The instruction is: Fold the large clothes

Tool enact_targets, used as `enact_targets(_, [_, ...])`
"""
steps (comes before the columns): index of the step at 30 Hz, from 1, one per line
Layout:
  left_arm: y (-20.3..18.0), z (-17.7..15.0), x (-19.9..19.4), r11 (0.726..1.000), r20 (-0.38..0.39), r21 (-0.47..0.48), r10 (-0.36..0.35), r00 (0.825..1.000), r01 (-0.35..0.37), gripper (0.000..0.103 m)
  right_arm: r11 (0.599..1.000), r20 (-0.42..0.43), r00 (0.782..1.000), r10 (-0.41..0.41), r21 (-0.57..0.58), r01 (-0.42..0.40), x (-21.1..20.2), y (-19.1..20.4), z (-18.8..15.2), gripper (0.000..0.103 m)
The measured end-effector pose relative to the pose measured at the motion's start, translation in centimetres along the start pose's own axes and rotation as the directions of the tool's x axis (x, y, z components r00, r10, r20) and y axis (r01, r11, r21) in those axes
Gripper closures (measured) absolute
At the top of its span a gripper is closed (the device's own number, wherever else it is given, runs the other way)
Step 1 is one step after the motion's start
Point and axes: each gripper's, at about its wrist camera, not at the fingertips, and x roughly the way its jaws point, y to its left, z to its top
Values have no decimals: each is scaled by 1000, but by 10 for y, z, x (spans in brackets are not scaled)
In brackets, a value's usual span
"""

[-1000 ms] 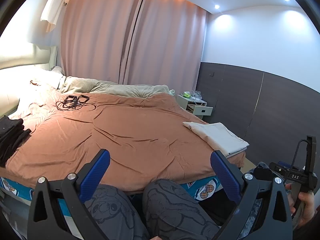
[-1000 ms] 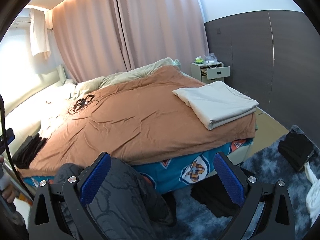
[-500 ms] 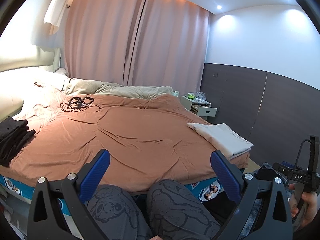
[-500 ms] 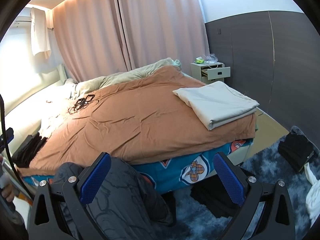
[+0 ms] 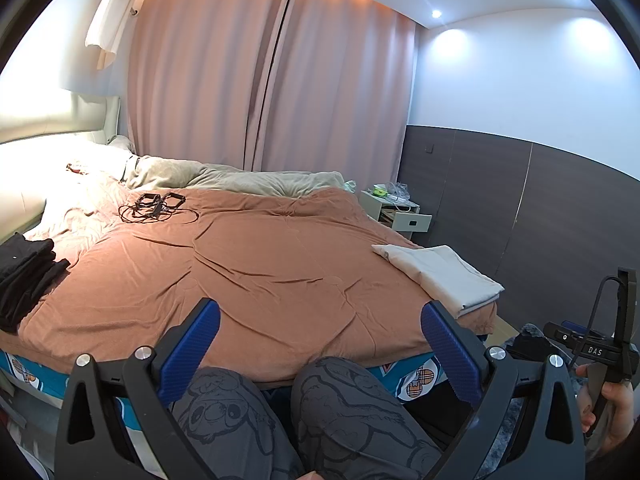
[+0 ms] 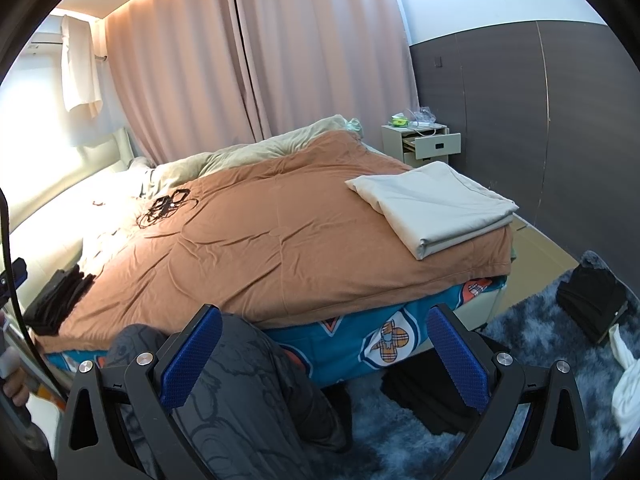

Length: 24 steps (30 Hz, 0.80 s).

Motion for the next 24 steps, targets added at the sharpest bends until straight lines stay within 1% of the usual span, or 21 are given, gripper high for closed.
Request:
enact_targets(5, [0,0,0,1000,-3,0,-1,1000,1,0,1000,-2,1000,-1,0,1,0,0,0,0])
enact_targets(11, [-1,-2,-2,1000,-9,3,-19,1000,19,0,1000,-4,1000,1,1,-1,0,1,-1,0])
enact_targets(19, [-1,-3,-4,1000,-16,-3,-25,1000,25,0,1000,-34,999,5,-5,-5,10,3,-9,0])
enact_targets(24, [1,-3,-4,1000,-19,-4,-27,999,27,0,1000,-34,999,5,-5,-5,10,3,-8,0])
